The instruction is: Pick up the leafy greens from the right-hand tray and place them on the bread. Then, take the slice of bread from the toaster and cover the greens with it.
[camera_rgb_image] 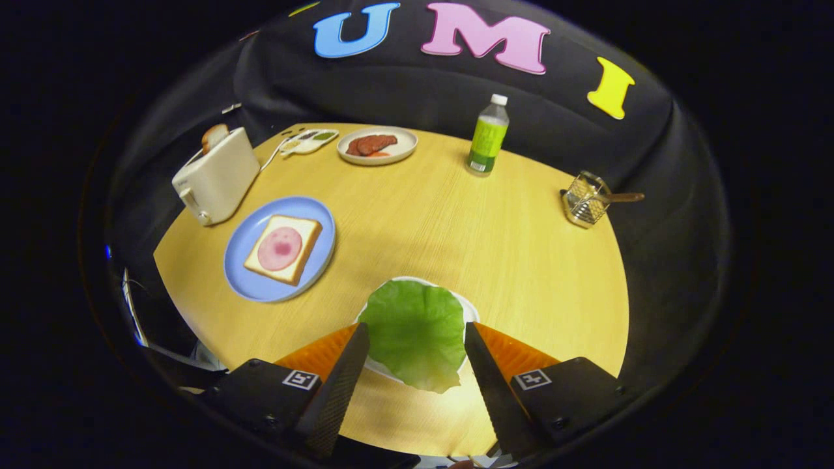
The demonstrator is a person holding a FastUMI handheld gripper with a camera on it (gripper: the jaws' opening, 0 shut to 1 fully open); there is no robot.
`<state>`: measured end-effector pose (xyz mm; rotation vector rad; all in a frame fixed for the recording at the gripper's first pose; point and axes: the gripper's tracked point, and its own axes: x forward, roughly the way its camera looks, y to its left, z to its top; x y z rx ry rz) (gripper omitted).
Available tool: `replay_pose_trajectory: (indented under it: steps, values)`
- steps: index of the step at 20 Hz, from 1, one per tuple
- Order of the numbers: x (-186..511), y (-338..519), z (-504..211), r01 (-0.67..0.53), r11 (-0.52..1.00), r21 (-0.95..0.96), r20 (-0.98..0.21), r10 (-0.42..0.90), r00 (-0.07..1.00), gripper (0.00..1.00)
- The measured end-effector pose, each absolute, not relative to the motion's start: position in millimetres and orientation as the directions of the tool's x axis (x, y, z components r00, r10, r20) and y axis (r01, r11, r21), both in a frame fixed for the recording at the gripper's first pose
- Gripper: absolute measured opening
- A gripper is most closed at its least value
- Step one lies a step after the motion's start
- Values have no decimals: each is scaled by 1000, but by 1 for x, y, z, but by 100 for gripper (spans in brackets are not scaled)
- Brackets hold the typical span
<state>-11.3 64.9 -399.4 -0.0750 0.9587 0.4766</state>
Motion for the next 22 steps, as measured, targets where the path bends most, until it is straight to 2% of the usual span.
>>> replay_pose_trajectory:
  steps: [6,12,16,17,20,22]
  values:
    - [-8,76,-445,-507,846,166,-856,378,351,87]
    - [-5,85,-473,-523,825,214,-883,392,257,83]
    - [-6,82,-472,-538,818,203,-899,374,230,74]
    - [-6,83,-473,-538,818,204,-898,375,230,69]
    - [-6,83,-470,-545,813,205,-895,381,231,13]
    - [-6,81,-470,-531,819,217,-897,382,223,7]
